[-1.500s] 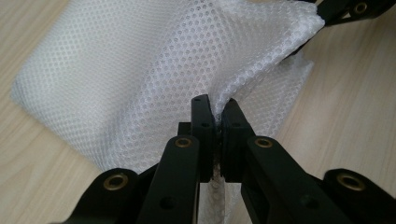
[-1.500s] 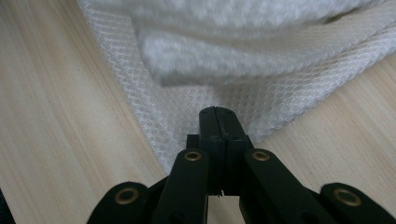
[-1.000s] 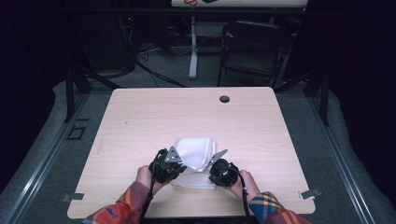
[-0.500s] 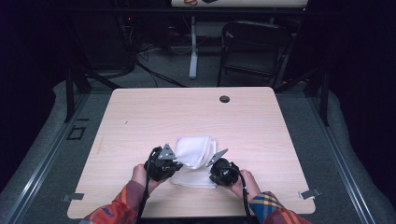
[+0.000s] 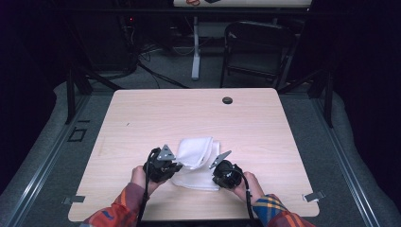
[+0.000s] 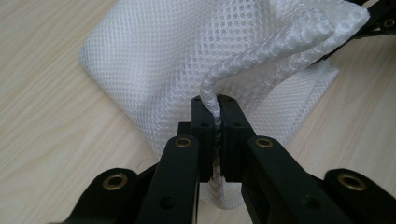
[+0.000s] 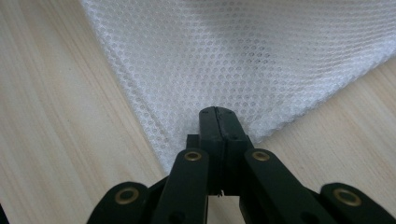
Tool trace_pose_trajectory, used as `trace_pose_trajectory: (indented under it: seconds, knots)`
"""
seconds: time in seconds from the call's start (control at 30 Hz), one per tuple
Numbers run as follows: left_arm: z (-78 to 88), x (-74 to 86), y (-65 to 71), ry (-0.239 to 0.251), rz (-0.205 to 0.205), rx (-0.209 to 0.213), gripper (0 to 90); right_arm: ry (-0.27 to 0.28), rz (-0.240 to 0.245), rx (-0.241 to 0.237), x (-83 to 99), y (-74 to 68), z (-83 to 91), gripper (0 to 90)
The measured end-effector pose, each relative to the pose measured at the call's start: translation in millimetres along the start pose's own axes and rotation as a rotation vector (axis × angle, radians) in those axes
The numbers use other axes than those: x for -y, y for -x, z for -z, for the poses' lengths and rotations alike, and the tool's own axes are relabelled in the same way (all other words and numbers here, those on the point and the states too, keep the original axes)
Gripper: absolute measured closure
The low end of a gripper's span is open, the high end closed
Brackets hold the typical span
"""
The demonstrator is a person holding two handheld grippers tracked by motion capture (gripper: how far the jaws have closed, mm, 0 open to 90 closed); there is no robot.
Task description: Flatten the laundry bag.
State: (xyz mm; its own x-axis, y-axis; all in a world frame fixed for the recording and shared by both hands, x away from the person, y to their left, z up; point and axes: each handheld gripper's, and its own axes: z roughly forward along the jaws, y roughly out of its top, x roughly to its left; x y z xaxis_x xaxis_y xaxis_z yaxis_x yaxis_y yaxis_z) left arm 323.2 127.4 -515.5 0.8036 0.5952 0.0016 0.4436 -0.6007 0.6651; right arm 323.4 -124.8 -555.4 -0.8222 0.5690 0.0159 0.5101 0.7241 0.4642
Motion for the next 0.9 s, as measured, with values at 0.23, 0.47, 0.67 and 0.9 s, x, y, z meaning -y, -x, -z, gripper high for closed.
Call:
trace_pose_trajectory:
  seconds: [0.23, 0.47, 0.67, 0.9]
  knots:
    - [2.6, 3.3, -7.2, -0.003, 0.055, -0.023, 86.2, 0.011, -0.006, -0.001, 0.3, 0.1, -1.1, 90.0]
    - [2.1, 5.0, -10.9, -0.004, 0.086, -0.035, 86.2, 0.017, -0.014, 0.02, 1.0, 1.6, -1.3, 90.0]
    - [1.2, 7.6, -12.2, 0.005, 0.108, -0.055, 86.1, 0.013, -0.015, 0.027, 1.1, 3.3, -0.8, 90.0]
    - [0.3, 12.0, -16.3, 0.015, 0.159, -0.049, 86.0, 0.012, -0.018, 0.04, 1.3, 4.2, -0.6, 90.0]
